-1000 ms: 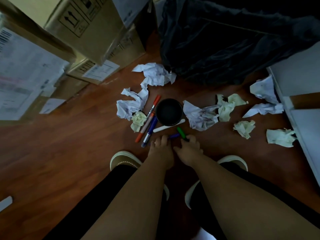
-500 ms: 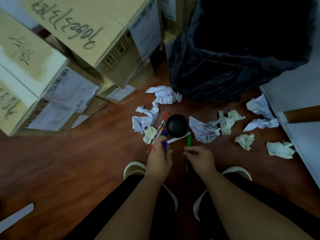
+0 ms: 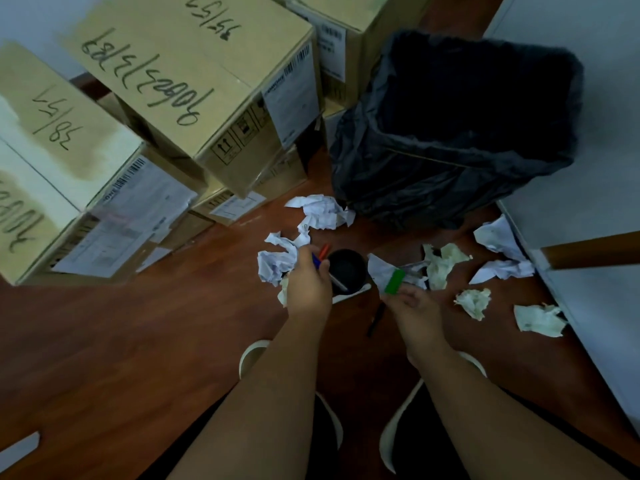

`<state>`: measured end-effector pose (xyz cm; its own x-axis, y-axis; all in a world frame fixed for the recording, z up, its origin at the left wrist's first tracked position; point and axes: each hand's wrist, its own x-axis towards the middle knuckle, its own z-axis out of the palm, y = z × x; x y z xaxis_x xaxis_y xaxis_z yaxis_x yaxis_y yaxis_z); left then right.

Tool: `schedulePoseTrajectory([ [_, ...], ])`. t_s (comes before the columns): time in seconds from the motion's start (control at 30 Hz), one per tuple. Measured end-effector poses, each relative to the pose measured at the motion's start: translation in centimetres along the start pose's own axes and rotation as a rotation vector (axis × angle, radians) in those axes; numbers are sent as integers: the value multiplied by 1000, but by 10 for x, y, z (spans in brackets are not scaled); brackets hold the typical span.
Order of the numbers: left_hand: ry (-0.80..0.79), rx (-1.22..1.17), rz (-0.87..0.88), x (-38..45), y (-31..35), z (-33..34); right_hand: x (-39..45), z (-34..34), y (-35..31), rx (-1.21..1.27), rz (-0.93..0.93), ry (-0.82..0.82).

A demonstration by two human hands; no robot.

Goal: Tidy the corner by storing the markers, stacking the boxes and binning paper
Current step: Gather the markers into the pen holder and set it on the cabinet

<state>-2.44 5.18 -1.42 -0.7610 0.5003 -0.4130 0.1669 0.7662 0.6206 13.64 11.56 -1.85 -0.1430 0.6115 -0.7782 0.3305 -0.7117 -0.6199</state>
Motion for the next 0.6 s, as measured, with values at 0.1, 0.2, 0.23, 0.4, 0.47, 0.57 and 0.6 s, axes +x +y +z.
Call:
schedulePoseTrajectory([
  [0.1, -54, 58, 25, 8, -3, 1, 10, 9, -10, 95, 29, 45],
  [0.2, -148, 134, 50, 20, -4, 1, 16, 20, -19, 112, -14, 45],
  [0.23, -191, 167, 74, 22, -6, 1, 19, 24, -23, 102, -26, 48],
  [0.4, -277, 252, 140, 19, -15, -7, 37, 40, -29, 6, -23, 98],
  [0.47, -240, 243, 118, 11, -22, -15, 41, 47, -29, -49, -51, 78],
  [0.57, -354, 298, 39, -4, -41, -22, 39, 56, -25, -206, -105, 84],
  [0.6, -422, 333, 20, -9, -51, -23, 36, 57, -21, -228, -117, 98],
])
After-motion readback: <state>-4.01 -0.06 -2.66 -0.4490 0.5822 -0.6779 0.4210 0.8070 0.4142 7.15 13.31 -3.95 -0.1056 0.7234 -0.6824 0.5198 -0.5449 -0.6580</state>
